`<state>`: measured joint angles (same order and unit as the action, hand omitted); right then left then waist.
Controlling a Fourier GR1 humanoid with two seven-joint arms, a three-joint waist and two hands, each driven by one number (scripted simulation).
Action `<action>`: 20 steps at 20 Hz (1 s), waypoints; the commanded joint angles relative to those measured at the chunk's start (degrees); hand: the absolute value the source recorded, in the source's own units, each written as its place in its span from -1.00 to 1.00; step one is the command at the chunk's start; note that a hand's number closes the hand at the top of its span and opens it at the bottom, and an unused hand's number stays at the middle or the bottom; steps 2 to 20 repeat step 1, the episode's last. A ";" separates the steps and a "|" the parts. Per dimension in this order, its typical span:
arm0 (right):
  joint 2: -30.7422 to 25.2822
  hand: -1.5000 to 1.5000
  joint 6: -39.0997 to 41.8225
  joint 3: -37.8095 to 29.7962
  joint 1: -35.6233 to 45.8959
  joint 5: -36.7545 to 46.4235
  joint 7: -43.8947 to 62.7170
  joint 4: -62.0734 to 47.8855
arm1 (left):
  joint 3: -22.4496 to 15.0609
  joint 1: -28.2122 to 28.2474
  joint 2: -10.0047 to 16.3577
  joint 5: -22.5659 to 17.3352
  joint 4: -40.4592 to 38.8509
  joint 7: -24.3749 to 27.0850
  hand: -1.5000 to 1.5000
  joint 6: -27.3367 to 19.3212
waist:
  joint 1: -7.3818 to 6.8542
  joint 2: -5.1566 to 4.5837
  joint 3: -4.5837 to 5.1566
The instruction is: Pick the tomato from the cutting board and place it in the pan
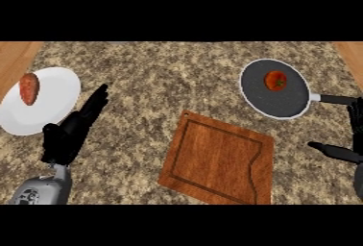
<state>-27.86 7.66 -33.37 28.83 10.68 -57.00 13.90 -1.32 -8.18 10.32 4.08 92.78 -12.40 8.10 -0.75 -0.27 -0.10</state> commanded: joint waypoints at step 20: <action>2.63 -1.00 -3.23 0.22 -2.53 -0.59 -5.96 -1.16 | 0.58 -0.66 -0.67 1.44 -2.13 1.50 0.00 -1.04 | -0.11 -0.13 -0.04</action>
